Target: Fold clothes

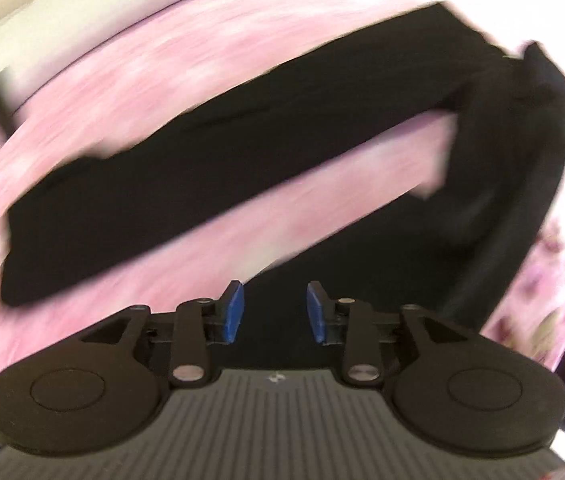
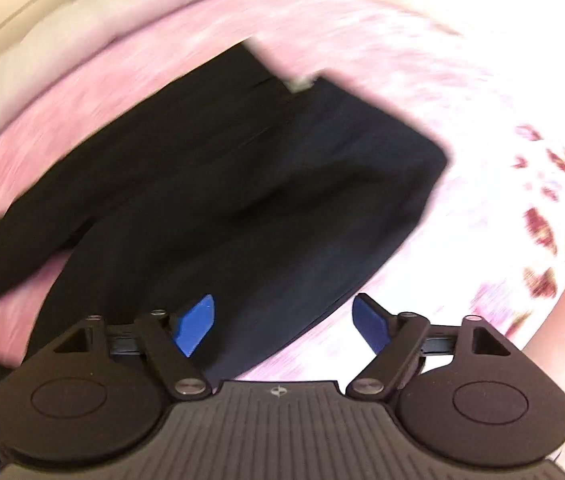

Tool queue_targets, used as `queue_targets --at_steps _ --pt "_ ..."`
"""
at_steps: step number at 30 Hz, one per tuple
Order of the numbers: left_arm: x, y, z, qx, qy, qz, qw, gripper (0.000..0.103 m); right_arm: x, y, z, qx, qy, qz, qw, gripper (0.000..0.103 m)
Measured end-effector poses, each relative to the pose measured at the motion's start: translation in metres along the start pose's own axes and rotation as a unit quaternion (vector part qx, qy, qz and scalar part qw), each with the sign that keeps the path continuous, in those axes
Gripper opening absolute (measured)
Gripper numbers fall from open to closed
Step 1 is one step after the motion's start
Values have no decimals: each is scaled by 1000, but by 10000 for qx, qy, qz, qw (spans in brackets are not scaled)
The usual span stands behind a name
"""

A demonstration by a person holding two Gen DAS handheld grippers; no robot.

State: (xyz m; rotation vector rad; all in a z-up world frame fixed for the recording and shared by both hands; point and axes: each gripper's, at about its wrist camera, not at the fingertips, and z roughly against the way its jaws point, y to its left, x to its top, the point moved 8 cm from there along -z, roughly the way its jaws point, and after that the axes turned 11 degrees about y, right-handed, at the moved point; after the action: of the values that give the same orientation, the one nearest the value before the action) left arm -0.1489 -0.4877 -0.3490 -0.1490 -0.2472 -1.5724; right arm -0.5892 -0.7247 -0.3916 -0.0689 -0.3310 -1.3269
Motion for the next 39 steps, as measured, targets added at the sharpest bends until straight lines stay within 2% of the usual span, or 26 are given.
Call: queue_targets --at_steps 4,6,9,11,14,15,16,19,21,24,28,30,31,32,33,35,36,38,39 --pt "78 -114 -19 -399 -281 -849 9952 33 44 -72 -25 354 -70 -585 9976 81" --pt "112 -170 -32 -618 -330 -1241 9898 35 64 -100 -39 557 -102 -729 9957 81" --pt "157 -235 -54 -901 -384 -1694 9807 39 86 -127 -58 912 -44 -770 9928 78" --pt "188 -270 -68 -1013 -402 -1962 9745 40 97 -140 -72 1173 56 -732 9904 59" --pt "227 -301 -89 -1071 -436 -2294 9664 40 104 -141 -88 1597 314 -587 9849 31" --pt "239 -308 -93 -1074 -457 -2375 9643 40 104 -140 -88 1617 363 -506 9849 25" --pt "250 -313 -96 -1072 -482 -2446 9625 40 104 -140 -85 1620 382 -466 9849 13" --pt "284 -320 -104 -1026 -566 -2610 9582 43 97 -152 -68 1735 400 -505 9827 10" --pt "298 -314 -113 -995 -527 -2555 9602 45 87 -160 -68 1733 564 -614 9813 10" --pt "311 -299 -128 -980 -383 -2331 9667 45 87 -162 -65 1485 698 -550 9849 30" --pt "310 -283 -143 -928 -123 -2002 9753 45 120 -145 -29 1140 -53 215 9932 42" --pt "299 -279 -149 -878 2 -1982 9762 45 143 -124 -18 1318 -305 693 9884 48" --pt "293 -278 -152 -852 65 -1979 9765 45 152 -113 -22 1473 -254 874 9849 56" --pt "288 -279 -154 -820 82 -1988 9766 45 161 -100 -29 1655 -118 1046 9806 61" --pt "283 -280 -155 -785 83 -2001 9766 46 169 -89 -39 1830 83 1157 9762 62" --pt "273 -281 -151 -758 45 -2010 9766 46 181 -70 -71 2098 779 1085 9686 62" --pt "268 -282 -149 -747 22 -2013 9767 46 186 -64 -86 2242 1121 955 9634 60" --pt "260 -281 -145 -799 13 -1892 9787 46 193 -54 -111 2579 1696 552 9496 45" --pt "257 -281 -143 -826 4 -1811 9800 46 195 -50 -117 2656 1836 477 9452 40"
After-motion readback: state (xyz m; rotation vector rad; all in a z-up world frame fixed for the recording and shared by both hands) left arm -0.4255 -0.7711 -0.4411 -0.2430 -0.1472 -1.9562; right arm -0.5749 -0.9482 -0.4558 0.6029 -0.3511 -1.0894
